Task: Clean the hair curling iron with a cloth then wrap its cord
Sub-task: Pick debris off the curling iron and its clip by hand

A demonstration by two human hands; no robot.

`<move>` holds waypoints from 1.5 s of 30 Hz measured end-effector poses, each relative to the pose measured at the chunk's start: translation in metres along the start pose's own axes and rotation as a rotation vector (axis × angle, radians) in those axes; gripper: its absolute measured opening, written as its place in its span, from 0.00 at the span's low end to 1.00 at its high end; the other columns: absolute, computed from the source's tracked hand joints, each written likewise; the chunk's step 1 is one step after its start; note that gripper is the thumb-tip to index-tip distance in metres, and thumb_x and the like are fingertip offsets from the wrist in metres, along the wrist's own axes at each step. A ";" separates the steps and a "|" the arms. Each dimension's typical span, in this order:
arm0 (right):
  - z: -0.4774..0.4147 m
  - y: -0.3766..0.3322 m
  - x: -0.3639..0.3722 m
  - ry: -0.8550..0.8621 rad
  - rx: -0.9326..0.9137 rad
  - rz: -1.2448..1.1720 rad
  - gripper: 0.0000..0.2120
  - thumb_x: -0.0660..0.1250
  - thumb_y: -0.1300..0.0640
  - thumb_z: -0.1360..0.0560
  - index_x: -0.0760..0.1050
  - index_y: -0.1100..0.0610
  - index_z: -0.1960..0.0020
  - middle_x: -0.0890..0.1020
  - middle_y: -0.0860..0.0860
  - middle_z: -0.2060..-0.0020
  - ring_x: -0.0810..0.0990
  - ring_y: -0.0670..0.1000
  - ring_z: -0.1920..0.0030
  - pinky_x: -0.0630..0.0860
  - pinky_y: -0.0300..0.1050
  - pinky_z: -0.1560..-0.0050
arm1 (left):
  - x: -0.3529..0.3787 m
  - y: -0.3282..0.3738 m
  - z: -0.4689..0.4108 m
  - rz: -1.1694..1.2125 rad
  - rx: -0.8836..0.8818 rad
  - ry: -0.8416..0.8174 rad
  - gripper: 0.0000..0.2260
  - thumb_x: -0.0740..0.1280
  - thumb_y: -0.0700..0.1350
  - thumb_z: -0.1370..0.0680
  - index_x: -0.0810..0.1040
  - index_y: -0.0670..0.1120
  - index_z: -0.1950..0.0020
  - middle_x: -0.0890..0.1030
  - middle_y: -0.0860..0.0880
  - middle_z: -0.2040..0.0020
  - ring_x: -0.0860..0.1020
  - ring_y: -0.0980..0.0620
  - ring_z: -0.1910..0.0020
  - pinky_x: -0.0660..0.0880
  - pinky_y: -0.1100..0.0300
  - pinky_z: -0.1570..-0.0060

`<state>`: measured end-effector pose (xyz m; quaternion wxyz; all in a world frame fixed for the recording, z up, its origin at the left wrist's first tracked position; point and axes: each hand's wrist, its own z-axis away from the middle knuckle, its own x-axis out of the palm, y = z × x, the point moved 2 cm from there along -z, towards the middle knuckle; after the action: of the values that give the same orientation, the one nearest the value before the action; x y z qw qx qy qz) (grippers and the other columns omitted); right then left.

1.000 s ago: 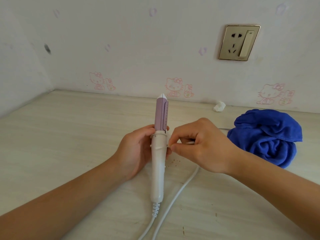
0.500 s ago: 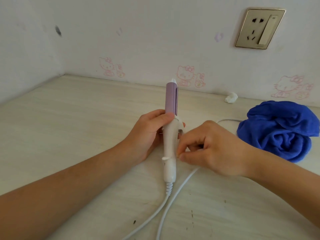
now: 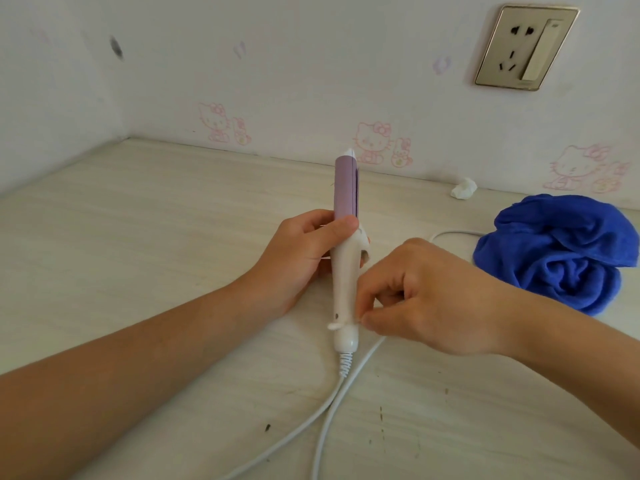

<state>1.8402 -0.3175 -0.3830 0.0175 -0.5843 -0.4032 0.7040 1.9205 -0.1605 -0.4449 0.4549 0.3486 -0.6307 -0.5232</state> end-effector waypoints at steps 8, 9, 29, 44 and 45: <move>0.000 0.003 0.000 -0.029 0.019 -0.014 0.08 0.72 0.63 0.27 0.83 0.54 0.63 0.68 0.46 0.80 0.68 0.46 0.76 0.66 0.32 0.69 | -0.002 0.000 -0.001 0.011 -0.029 0.011 0.12 0.68 0.44 0.18 0.82 0.35 0.43 0.87 0.38 0.49 0.85 0.45 0.59 0.82 0.52 0.56; 0.000 0.002 0.001 -0.036 0.011 -0.009 0.08 0.71 0.63 0.27 0.83 0.53 0.63 0.68 0.46 0.80 0.68 0.46 0.76 0.66 0.32 0.69 | -0.003 -0.001 -0.002 0.008 -0.028 0.008 0.12 0.68 0.44 0.17 0.82 0.35 0.43 0.87 0.38 0.49 0.84 0.45 0.59 0.82 0.52 0.56; -0.003 0.012 0.004 0.019 -0.028 -0.076 0.10 0.73 0.63 0.25 0.84 0.51 0.62 0.67 0.47 0.79 0.66 0.45 0.76 0.65 0.31 0.69 | -0.001 0.008 0.002 0.203 -0.085 -0.003 0.12 0.60 0.42 0.15 0.81 0.36 0.46 0.85 0.36 0.50 0.83 0.44 0.62 0.82 0.52 0.60; -0.003 0.018 0.006 0.009 -0.020 -0.109 0.08 0.73 0.63 0.26 0.84 0.53 0.61 0.67 0.45 0.80 0.66 0.45 0.76 0.64 0.30 0.69 | 0.004 0.016 0.005 0.301 -0.167 -0.059 0.13 0.55 0.41 0.17 0.75 0.36 0.41 0.82 0.36 0.53 0.82 0.42 0.62 0.82 0.53 0.62; -0.003 0.016 0.008 -0.008 -0.029 -0.108 0.08 0.73 0.63 0.25 0.84 0.53 0.61 0.67 0.44 0.80 0.67 0.45 0.76 0.65 0.30 0.69 | 0.004 0.015 0.006 0.307 -0.169 -0.062 0.13 0.55 0.41 0.18 0.75 0.36 0.41 0.81 0.35 0.52 0.82 0.42 0.62 0.82 0.53 0.61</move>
<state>1.8472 -0.3226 -0.3991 0.0454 -0.5589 -0.4445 0.6985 1.9146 -0.1588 -0.4297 0.5376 0.1923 -0.6438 -0.5094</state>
